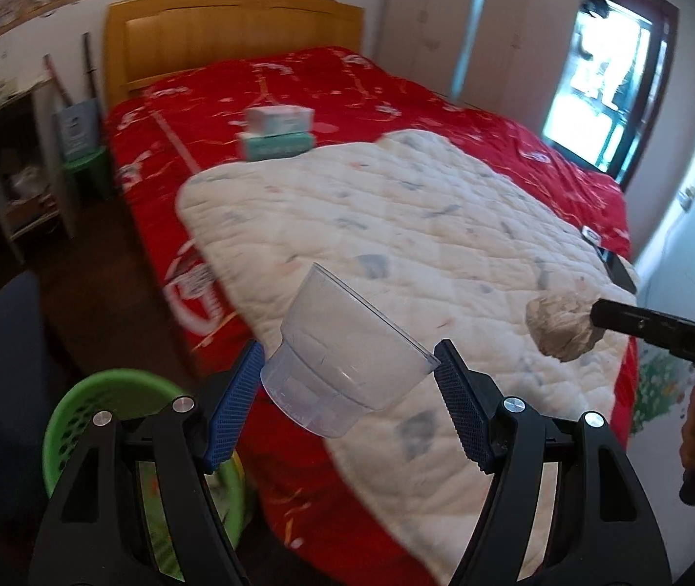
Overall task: Collect trash
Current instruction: 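Carry the clear cup with the left tool into the basket while the right tool carries the bag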
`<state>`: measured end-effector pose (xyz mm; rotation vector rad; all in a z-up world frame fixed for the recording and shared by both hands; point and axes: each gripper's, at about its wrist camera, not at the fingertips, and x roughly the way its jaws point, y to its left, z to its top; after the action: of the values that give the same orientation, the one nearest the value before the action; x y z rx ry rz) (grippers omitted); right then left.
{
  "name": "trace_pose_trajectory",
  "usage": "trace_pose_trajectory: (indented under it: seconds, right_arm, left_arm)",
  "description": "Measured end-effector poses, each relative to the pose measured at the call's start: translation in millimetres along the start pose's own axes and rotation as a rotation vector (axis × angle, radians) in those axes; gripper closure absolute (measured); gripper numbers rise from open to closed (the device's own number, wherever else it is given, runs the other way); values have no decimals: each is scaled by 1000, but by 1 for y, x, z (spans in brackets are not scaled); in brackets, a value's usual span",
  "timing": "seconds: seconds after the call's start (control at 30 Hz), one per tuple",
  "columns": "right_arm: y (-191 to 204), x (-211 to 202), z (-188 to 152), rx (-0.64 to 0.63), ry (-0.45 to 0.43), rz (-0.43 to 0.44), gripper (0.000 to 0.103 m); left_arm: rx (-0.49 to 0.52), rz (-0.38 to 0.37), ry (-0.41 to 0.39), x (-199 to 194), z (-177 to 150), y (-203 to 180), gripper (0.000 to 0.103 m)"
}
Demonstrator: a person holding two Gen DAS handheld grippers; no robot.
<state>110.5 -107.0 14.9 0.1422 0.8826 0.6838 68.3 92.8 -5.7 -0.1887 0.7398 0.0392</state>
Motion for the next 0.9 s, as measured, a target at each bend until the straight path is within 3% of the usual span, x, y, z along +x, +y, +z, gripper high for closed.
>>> trace_pose_trajectory:
  seconds: [0.37,0.9]
  right_arm:
    - [50,29,-6,-69,55,78,79]
    - [91,59,-13,-136,113,132,79]
  left_arm:
    - [-118,167,11,-31,-37,67,33]
    - [-261,268,74,-34,-73,132,32]
